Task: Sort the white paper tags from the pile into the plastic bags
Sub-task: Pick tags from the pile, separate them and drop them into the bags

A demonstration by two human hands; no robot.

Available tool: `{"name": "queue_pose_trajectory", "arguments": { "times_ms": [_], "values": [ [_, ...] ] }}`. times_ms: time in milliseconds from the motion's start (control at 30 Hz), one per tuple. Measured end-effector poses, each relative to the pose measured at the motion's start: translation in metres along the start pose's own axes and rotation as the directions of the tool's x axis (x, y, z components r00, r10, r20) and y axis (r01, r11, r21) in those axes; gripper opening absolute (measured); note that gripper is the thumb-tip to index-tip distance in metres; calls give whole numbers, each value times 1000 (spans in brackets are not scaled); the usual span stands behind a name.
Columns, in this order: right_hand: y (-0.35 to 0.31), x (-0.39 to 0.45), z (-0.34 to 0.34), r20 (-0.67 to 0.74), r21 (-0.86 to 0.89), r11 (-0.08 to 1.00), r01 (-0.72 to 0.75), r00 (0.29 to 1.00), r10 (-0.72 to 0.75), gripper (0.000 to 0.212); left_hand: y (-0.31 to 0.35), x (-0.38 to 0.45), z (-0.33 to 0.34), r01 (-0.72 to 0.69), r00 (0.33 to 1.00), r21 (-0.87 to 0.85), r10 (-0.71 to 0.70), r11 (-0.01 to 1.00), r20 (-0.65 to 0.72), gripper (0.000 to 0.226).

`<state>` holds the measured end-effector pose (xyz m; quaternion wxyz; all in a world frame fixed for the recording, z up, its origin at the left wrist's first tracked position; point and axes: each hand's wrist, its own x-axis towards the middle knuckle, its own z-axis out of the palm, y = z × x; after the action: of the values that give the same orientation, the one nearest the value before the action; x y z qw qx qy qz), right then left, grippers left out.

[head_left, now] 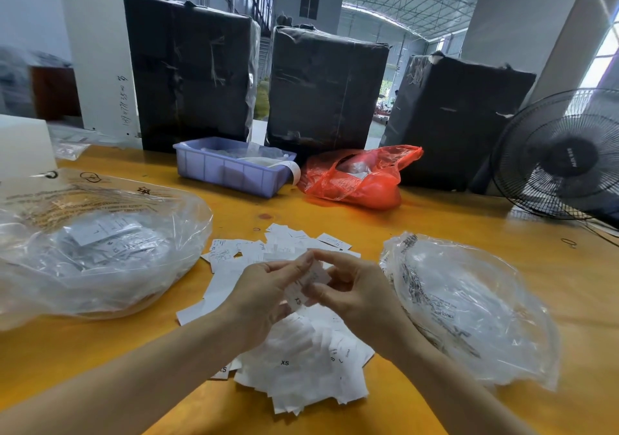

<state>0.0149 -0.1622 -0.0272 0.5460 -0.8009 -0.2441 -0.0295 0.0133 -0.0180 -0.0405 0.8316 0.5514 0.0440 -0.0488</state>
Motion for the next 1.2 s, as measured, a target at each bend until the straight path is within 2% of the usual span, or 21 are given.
{"name": "queue_pose_trajectory", "arguments": {
  "times_ms": [100,200,333,467,567,733,867,1067,1200],
  "values": [
    [1,2,-7,-83,-39,999,-20,996,17,45,1,1,0,-15,1000,133,16,991,-12,39],
    [0,4,-13,-118,-13,999,-42,992,40,41,2,3,-3,-37,997,256,51,966,-50,25],
    [0,4,-13,-35,35,997,-67,997,68,22,2,4,-5,-20,1000,272,19,962,6,37],
    [-1,4,-13,33,130,983,-127,992,124,33,2,3,-5,-16,1000,235,11,972,23,35],
    [1,4,-14,-10,138,981,-139,990,142,36,4,2,-4,-17,1000,237,12,971,22,32],
    [4,5,-15,-95,203,965,-168,977,190,21,3,2,-5,4,999,226,-15,974,47,28],
    [5,7,-18,-154,238,953,-188,961,228,15,3,6,-7,38,998,266,-50,963,41,36],
    [6,8,-18,-184,256,943,-214,946,265,20,9,8,-15,70,990,321,-106,944,96,33],
    [6,9,-19,-205,353,906,-233,926,317,21,16,10,-20,65,981,436,-137,897,137,19]
  ]
}}
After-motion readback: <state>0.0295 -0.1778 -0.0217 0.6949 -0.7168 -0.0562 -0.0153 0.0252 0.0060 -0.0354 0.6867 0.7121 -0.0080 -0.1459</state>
